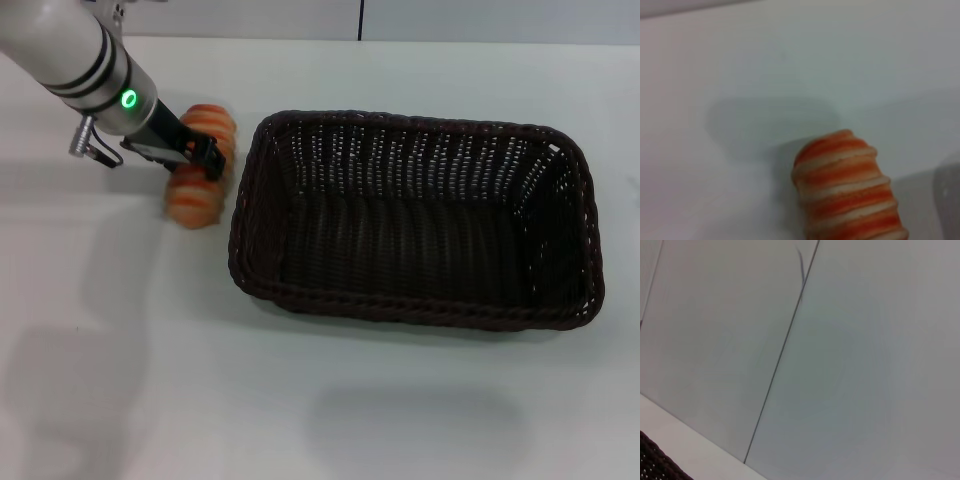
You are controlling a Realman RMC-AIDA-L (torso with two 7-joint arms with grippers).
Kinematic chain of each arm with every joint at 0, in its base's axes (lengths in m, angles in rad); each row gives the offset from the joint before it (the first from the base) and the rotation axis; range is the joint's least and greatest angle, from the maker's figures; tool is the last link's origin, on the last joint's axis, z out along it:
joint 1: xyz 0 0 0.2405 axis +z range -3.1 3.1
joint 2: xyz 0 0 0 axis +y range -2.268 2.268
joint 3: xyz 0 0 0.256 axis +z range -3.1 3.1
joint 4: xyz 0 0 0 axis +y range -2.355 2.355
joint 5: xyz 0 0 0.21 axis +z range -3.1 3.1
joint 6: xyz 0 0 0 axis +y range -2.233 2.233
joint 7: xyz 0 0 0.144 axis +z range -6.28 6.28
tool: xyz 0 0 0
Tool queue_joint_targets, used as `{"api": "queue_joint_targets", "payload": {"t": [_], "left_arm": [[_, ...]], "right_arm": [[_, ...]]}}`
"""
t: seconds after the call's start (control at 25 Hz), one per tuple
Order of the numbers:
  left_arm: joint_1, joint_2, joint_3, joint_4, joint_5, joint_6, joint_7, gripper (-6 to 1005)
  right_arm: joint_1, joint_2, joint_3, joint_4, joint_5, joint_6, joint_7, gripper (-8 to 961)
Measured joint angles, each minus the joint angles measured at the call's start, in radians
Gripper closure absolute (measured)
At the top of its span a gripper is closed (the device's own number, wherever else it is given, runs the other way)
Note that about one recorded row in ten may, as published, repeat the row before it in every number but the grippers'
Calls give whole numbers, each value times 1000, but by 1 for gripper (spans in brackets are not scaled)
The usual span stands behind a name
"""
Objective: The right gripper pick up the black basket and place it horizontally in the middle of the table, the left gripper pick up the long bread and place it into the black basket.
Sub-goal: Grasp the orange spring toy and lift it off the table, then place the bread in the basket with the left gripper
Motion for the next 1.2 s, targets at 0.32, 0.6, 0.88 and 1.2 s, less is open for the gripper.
{"api": "queue_joint_targets", "payload": {"t": [0.32,0.6,0.88,1.2], "left_arm": [[57,-2,12,216,-37,93,5,501],[159,-3,67,637,-210,292,-5,564],[289,-8,257,822,-571,323,-11,596],[408,-3,368,812,-828,239,58,643]], "right_arm": [[0,0,-3,7,0,-2,0,436],[0,0,-4,13,0,-8,0,436],[10,0,-8,20,1,-8,0,435],[13,0,-32,45,1,-8,0,434]]}}
